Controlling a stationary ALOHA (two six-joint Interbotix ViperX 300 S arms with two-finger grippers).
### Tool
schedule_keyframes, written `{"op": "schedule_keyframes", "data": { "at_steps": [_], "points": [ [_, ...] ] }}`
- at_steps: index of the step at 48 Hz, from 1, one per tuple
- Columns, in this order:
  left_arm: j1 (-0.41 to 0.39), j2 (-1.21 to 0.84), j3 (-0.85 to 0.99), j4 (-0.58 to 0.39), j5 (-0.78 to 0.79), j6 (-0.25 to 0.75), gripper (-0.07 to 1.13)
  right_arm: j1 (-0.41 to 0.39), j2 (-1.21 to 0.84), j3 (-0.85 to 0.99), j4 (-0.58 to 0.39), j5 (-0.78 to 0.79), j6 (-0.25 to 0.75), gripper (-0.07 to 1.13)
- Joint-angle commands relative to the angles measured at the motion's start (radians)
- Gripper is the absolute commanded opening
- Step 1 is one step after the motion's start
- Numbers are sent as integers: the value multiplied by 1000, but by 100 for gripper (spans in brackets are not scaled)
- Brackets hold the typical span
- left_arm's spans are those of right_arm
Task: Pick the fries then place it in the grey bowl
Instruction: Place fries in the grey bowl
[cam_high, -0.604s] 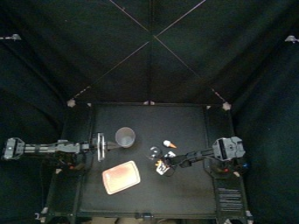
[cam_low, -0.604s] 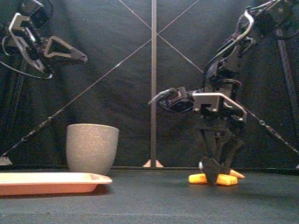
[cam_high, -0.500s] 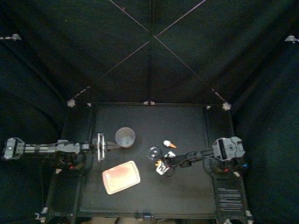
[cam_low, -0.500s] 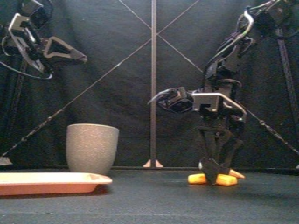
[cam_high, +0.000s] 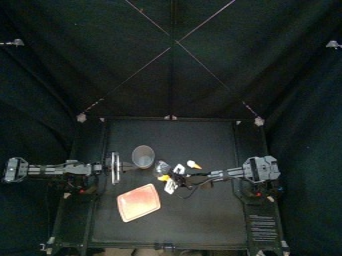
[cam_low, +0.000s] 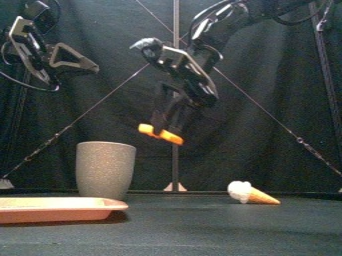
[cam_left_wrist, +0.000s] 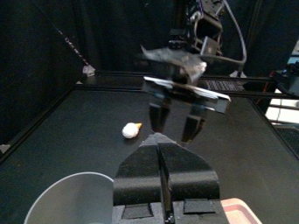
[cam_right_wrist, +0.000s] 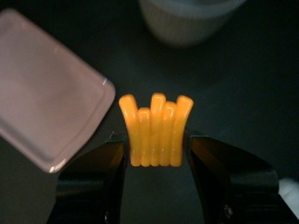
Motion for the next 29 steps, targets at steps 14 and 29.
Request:
{"op": "schedule_keyframes", "data": {
  "at_steps": [14,29],
  "points": [
    [25,-5,0,0,-9,2,-2,-179,195,-376,-192,-18,-9,54],
    [44,-28,12,0,-3,2,-1,-186,267,-420,-89,-66,-12,76]
  ]
}}
